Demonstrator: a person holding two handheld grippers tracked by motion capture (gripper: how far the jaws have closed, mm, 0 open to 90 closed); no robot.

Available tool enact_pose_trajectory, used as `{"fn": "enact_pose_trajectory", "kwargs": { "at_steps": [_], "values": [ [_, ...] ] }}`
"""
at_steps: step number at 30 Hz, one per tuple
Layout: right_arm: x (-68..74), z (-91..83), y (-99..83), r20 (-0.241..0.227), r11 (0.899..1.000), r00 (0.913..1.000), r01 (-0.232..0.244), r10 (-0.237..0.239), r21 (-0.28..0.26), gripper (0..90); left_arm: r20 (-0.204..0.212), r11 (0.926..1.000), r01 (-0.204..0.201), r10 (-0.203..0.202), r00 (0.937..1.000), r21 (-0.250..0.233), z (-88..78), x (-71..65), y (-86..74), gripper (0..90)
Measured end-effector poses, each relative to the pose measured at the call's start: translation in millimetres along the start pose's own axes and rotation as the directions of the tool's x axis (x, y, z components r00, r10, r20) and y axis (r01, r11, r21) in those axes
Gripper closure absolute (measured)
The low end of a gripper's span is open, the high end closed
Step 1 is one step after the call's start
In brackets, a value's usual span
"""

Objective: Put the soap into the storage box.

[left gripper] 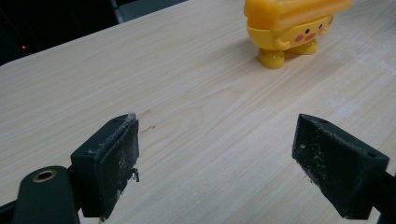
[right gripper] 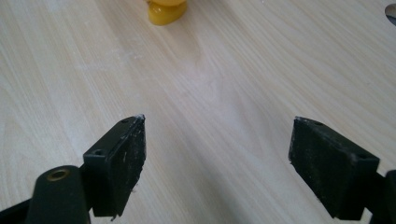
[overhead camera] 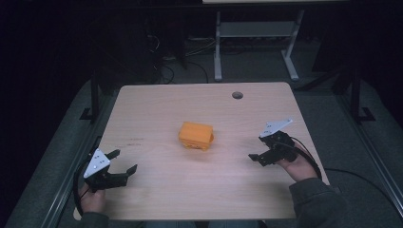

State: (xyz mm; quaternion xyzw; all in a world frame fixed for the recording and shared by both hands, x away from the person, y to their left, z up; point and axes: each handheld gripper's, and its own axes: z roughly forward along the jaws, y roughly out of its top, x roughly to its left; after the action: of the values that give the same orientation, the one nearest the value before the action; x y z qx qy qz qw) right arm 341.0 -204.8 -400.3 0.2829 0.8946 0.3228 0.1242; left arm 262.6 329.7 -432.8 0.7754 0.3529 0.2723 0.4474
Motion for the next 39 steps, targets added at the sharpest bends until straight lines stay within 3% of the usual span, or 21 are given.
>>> {"fn": "enact_pose_trajectory", "kwargs": {
  "at_steps": [20,39],
  "values": [
    [1.5,-6.9,-38.8,0.016,0.999,0.9988,-0.047,0.047,-0.006,18.4,0.006,0.9997,-0.014,0.014,0.9999,0.018,1.7,-1.7,-0.5,13.9],
    [15.4,-4.9,-88.2,0.03,0.991,0.9912,-0.128,0.129,-0.034,18.3,0.021,0.9994,-0.02,0.02,0.9996,0.028,4.3,-4.3,-0.5,13.9]
  ]
}}
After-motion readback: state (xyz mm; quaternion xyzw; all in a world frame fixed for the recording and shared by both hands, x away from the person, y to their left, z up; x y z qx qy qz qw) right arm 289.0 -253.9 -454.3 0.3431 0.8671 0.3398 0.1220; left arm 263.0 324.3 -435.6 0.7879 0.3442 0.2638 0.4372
